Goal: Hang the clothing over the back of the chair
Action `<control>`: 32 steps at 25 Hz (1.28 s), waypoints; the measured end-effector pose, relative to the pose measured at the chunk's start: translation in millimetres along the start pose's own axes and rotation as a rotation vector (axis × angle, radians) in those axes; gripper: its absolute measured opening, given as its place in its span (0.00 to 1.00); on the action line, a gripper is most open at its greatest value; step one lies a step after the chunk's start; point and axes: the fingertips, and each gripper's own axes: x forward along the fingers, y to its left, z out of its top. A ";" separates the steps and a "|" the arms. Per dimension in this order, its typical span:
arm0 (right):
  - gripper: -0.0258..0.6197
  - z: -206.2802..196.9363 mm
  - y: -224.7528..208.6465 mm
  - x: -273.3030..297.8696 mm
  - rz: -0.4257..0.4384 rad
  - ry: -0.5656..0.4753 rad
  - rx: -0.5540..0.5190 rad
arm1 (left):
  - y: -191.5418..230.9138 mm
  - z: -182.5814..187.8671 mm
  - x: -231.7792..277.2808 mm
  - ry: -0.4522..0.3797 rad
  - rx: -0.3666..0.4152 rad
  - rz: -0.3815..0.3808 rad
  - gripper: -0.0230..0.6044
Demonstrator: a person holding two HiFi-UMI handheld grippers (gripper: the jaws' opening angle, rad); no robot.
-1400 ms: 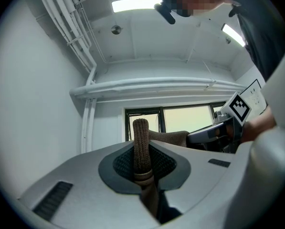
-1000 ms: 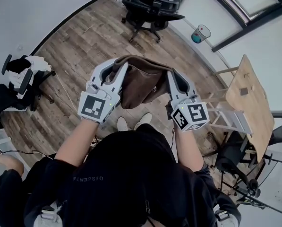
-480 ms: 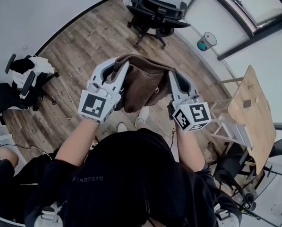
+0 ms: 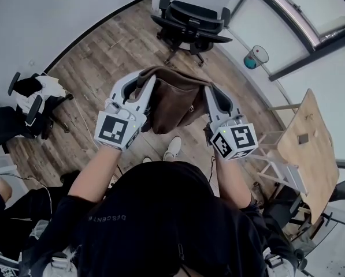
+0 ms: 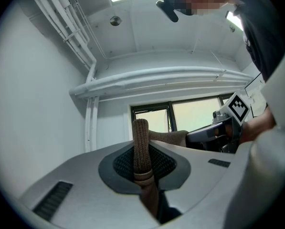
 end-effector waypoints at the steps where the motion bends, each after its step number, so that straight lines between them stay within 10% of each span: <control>1: 0.09 1.8 -5.8 3.4 0.003 -0.003 -0.001 | 0.9 0.4 6.3 -0.001 0.001 0.003 0.11; 32: 0.09 12.9 -123.8 63.9 0.051 -0.004 0.020 | 10.4 -14.8 129.1 0.034 0.022 0.069 0.11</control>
